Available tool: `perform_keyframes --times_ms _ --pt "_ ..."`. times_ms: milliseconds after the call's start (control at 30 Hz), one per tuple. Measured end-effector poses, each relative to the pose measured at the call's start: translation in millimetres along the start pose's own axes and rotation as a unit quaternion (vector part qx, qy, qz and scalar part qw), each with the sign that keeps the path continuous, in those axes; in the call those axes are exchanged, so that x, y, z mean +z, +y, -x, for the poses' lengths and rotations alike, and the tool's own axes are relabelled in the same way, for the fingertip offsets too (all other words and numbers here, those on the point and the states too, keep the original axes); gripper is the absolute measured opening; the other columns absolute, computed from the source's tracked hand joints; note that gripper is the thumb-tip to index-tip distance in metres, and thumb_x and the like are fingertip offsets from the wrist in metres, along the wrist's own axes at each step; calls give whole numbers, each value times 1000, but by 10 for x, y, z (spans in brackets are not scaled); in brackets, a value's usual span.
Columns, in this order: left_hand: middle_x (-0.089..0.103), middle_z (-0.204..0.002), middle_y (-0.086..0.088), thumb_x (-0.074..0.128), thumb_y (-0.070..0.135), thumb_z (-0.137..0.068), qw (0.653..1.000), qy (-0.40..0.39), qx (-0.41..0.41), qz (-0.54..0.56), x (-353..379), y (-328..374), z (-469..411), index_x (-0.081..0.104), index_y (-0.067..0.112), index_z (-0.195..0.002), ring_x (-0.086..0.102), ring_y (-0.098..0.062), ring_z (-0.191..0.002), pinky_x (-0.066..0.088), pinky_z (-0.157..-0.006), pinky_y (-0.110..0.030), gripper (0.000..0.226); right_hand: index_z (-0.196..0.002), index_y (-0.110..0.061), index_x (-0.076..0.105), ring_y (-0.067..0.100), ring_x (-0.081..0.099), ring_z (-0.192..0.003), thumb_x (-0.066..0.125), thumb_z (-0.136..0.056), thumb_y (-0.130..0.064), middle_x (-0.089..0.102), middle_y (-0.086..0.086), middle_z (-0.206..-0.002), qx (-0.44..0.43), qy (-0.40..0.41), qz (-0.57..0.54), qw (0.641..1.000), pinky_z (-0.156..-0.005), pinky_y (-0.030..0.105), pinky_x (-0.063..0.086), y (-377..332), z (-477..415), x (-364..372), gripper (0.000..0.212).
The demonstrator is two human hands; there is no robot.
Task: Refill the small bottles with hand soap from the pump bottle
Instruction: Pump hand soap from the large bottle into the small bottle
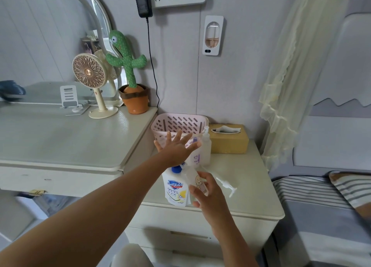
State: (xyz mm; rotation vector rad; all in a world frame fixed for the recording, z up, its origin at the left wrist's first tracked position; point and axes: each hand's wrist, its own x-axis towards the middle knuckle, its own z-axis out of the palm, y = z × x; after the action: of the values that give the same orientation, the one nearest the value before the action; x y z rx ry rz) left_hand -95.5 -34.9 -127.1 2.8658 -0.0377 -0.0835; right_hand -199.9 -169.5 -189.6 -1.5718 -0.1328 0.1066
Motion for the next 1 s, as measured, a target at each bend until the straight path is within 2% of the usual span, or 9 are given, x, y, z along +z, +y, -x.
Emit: perform_keyframes --times_ms 200,467,700,1000 --pt "-9 -158 6 13 72 -86 1000 3 4 8 4 -7 -1 8 44 -147 -18 -26 -143 -16 -104 -65 67 -120 -24 48 10 60 -96 61 -90 -16 59 -9 -111 -3 1 8 1000 -58 15 49 -13 -2 -20 34" --pt "-6 -158 6 14 72 -87 1000 -6 -9 17 40 -29 -26 11 44 -147 -16 -27 -144 -16 -103 -66 66 -121 -20 49 11 59 -91 61 -90 -14 61 2 -113 10 0 0 1000 -54 13 47 12 -19 36 34" --pt "-10 -158 6 12 72 -86 1000 -4 1 6 -36 1 5 8 43 -147 -18 -25 -143 -18 -103 -64 68 -119 -24 49 8 62 -93 62 -89 -13 62 -7 -110 -5 3 -12 1000 -59 16 50 -2 13 -2 34" --pt "-6 -158 7 15 72 -88 1000 1 -4 16 55 -30 -19 11 44 -147 -16 -27 -144 -16 -103 -65 65 -121 -21 49 13 60 -93 62 -89 -13 61 3 -114 9 5 -15 1000 -58 16 49 57 -34 37 35"
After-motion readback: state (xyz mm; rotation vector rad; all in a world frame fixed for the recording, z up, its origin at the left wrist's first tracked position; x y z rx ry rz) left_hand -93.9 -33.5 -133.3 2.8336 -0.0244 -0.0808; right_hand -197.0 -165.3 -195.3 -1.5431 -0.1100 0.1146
